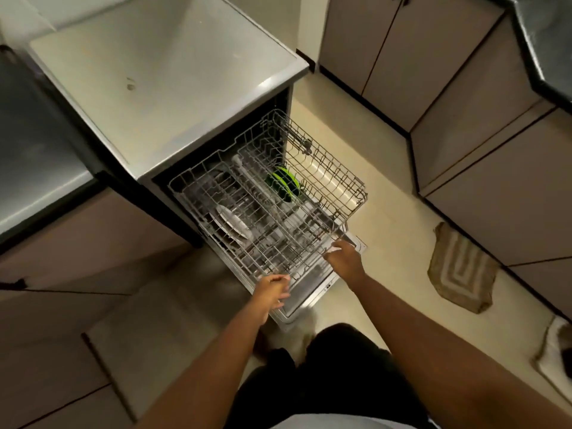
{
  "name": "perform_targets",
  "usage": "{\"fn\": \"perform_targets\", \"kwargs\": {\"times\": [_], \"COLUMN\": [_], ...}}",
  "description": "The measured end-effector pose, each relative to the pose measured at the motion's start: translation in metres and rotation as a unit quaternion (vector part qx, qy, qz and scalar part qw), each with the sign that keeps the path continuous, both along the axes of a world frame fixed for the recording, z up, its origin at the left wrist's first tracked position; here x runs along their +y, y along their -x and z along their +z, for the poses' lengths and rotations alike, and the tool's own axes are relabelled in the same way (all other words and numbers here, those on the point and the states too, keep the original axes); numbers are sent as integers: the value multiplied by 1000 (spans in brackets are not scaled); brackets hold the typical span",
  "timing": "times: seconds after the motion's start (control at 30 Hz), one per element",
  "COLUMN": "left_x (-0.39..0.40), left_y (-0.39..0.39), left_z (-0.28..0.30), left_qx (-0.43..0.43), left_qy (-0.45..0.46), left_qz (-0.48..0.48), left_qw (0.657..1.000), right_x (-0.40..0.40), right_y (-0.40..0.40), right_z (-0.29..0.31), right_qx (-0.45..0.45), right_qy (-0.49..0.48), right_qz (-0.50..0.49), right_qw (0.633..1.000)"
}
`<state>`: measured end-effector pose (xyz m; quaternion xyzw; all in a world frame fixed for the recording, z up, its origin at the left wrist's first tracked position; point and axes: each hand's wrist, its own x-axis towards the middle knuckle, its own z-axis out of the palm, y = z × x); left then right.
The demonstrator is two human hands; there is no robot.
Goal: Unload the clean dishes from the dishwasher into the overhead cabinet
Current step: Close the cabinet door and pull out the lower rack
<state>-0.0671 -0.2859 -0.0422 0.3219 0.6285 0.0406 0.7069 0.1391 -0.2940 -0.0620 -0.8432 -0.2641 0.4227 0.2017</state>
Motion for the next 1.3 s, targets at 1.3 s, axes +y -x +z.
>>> {"fn": "perform_targets", "kwargs": {"times": [1.3], "left_x": [123], "left_y": [-100], "left_z": [-121], "left_qx": [-98], "left_qy": [230], "left_qz": [686], "left_qw": [683], "right_x": [151], "right_y": [-66], "right_z": [-145], "right_qx": [245], "right_qy": [85], "right_qz": [-194], "right_qw": [946]}}
